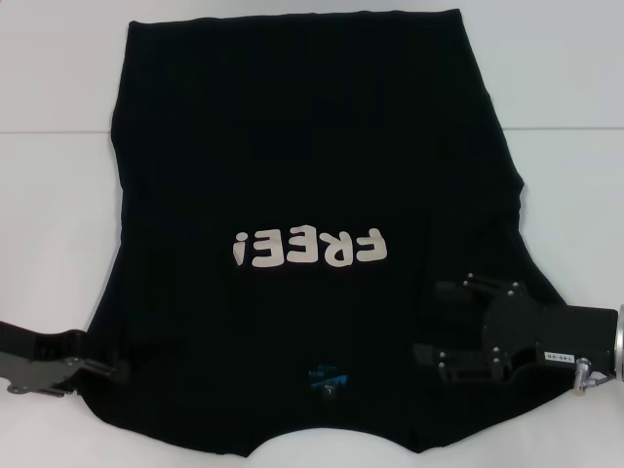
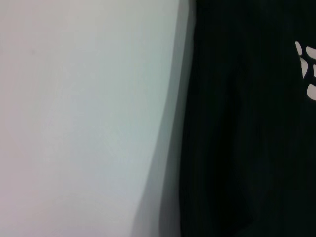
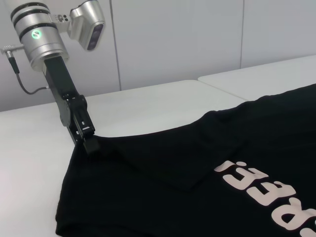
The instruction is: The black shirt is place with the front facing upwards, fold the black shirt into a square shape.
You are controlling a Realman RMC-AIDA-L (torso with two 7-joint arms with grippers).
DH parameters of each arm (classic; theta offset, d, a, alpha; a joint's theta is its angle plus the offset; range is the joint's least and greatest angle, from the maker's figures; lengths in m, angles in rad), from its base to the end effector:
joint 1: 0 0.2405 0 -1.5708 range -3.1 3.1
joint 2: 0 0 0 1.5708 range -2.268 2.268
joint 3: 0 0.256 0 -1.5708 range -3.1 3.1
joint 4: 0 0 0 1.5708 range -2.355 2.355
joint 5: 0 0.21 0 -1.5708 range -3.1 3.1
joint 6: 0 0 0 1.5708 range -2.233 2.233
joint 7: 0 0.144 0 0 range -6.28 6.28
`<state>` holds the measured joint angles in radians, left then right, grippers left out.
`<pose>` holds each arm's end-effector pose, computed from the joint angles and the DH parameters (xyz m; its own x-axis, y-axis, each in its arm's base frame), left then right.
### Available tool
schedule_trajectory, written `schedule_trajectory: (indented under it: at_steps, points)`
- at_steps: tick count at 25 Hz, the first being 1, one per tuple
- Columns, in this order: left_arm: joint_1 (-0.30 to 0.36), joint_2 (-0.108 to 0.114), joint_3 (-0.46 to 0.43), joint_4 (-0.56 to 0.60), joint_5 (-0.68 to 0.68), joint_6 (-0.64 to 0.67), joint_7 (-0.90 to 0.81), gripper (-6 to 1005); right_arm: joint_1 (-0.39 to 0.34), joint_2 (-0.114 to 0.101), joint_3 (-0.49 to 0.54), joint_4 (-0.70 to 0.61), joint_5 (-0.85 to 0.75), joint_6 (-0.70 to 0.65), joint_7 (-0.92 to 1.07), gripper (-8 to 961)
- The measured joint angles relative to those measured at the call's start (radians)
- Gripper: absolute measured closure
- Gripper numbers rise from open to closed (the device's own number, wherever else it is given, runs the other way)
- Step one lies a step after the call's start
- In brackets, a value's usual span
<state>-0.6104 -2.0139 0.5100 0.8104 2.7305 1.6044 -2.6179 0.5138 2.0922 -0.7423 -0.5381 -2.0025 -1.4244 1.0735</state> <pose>-0.3279 0.3250 0.0493 -0.0529 0.9824 0.1793 0.9807 0.0850 -0.1763 0.2805 0.3200 -0.0339 0.8914 -0.1865 -0.4131 -0.3100 -0.9157 -0.2556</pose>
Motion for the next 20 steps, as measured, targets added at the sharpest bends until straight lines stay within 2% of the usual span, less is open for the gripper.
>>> schedule_trajectory:
  at_steps: [8,16,20]
  points:
    - [0.015,-0.002,-0.013,0.008,-0.005,-0.004,0.010,641,0.000,0.000,0.000,0.000,0.001,-0.006,0.002,41]
    - [0.019,-0.001,-0.054,0.005,-0.006,0.003,0.039,810,-0.005,-0.002,0.000,-0.015,0.001,-0.015,0.054,45]
    - [0.019,0.000,-0.059,0.004,-0.012,0.004,0.066,894,-0.020,-0.003,0.002,-0.107,-0.001,-0.035,0.197,47]
